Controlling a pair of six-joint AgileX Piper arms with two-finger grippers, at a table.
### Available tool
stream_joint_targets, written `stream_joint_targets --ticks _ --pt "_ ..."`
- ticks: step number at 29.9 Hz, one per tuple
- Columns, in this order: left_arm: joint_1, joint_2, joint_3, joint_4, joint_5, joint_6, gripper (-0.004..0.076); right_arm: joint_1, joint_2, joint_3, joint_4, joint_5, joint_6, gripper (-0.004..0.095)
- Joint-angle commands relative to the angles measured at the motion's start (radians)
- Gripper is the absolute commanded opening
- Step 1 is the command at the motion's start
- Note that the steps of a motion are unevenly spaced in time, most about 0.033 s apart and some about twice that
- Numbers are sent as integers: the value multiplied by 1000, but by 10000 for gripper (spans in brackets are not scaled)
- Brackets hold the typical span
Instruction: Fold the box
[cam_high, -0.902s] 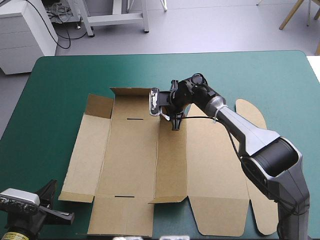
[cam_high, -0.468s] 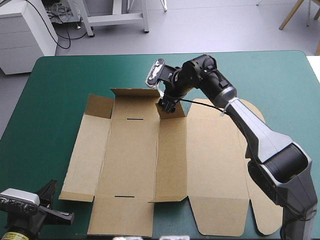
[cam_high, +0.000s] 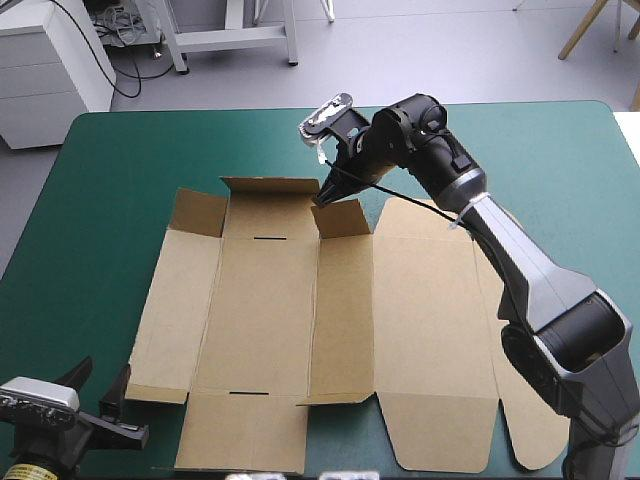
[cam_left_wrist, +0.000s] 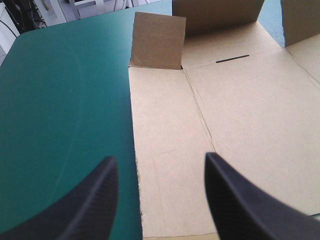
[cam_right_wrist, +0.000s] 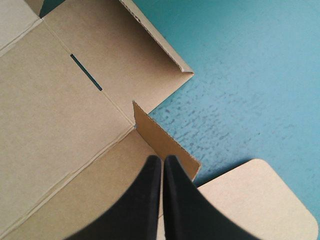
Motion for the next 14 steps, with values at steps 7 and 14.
stream_joint_targets --ticks 7,14 --pt "0 16 -25 8 -71 -21 521 -7 -63 -33 -123 5 141 -19" --pt "0 16 -25 7 -71 -24 507 -43 -130 55 -131 18 227 -19"
